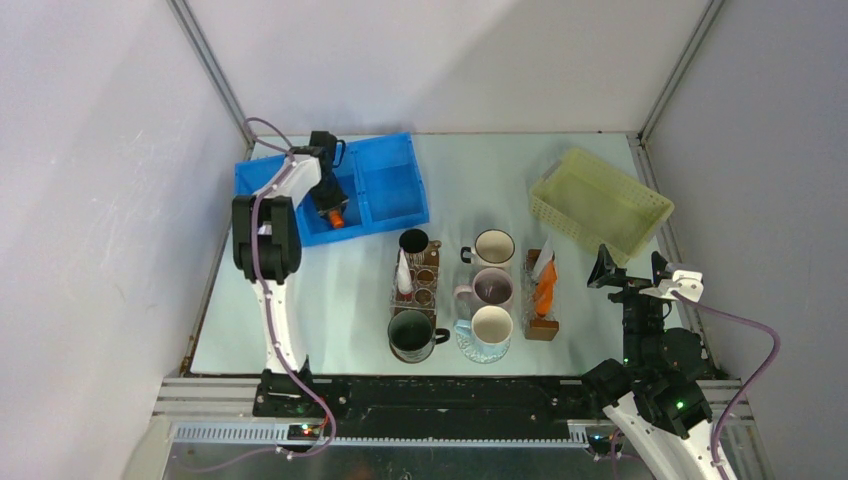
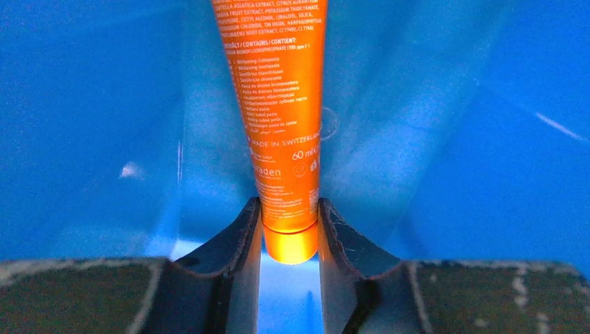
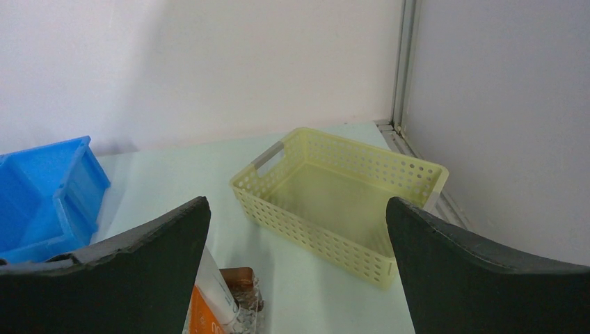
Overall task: Prepare toiletry sets of a toothbrush and toothpaste on the tray
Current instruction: Pick up the toothpaste from the storage box.
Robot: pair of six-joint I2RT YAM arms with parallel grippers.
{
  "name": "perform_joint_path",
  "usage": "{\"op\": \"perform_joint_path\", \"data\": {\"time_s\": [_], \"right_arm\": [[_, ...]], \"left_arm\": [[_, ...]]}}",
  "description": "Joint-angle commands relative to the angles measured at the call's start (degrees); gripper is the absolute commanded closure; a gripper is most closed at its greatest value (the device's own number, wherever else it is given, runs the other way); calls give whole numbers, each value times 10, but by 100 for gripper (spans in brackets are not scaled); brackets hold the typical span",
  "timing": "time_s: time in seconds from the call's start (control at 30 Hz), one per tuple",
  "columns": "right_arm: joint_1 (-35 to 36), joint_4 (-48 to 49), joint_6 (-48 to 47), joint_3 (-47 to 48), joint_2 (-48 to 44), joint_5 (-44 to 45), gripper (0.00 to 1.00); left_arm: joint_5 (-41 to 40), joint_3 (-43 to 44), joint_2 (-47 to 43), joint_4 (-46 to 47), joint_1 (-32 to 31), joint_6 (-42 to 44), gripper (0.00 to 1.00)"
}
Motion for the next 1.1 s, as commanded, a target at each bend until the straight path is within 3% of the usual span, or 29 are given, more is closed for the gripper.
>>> {"op": "perform_joint_path", "data": {"time_s": [0.0, 0.17, 0.5, 0.73, 1.07], "right_arm": [[3, 13, -9, 1, -46, -9, 0], [4, 8, -10, 14, -32, -25, 0], [7, -12, -16, 65, 24, -83, 0], [6, -46, 26, 142, 123, -218, 0], [15, 18, 108, 197, 268, -401, 3]], "left_arm": [[3, -36, -74, 39, -8, 7, 91], [1, -90, -156, 100, -15, 13, 100], [25, -178, -280, 200, -30, 25, 100], [43, -251, -388, 283, -71, 21, 100], [46, -342, -529, 388, -173, 22, 100]]}}
